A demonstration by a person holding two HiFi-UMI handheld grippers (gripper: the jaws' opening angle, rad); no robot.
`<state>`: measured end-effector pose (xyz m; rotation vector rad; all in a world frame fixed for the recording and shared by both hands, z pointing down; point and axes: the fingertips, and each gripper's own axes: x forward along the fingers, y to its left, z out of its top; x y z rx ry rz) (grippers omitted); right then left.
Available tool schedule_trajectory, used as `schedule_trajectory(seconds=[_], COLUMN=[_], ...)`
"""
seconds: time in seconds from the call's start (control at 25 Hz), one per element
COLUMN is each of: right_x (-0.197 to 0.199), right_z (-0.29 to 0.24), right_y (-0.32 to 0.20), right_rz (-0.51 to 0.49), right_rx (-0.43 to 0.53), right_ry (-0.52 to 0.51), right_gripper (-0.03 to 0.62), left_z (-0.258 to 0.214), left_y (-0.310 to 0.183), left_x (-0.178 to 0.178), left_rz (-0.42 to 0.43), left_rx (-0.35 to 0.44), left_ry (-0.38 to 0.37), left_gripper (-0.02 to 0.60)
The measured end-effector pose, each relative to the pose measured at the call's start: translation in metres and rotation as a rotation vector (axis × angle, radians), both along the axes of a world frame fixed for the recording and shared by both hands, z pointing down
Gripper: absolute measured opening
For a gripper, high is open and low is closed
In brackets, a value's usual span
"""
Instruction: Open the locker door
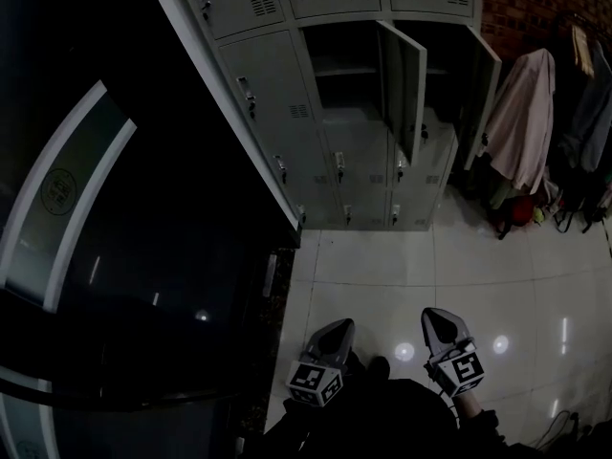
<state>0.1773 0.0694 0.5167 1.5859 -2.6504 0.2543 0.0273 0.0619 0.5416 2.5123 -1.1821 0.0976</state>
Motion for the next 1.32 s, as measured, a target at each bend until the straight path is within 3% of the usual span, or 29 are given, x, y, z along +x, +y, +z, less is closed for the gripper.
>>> schedule_trajectory(seconds=[0.2,0.4,0.6,1.32], right_x=[-0.002,0.000,0.006,-0.015], right_z=[0.003,-0.008,-0.013,-0.012], right_y=[0.012,0.012,0.009,0.008], right_rz=[-0.022,-0.019,-0.002,-0.057], right_rx=[0.009,0.075,0.068,0.055], right_ry=[-0.002,0.066,0.019,0.046], right_gripper=[0.003,0.003,0.003,0.003], left_z=[-0.009,-0.012,-0.014,-0.007], left_y=[0.015,0.020,0.021,0.011], left_x=[0.006,0.009,0.012,0.010], left_rz=[-0.006,-0.006,0.014,0.013], left_rx=[0.008,0.023,0.024,0.010], left_ry=[-0.016,-0.013,-0.016,-0.002], left_gripper=[0.017,0.017,0.017,0.017])
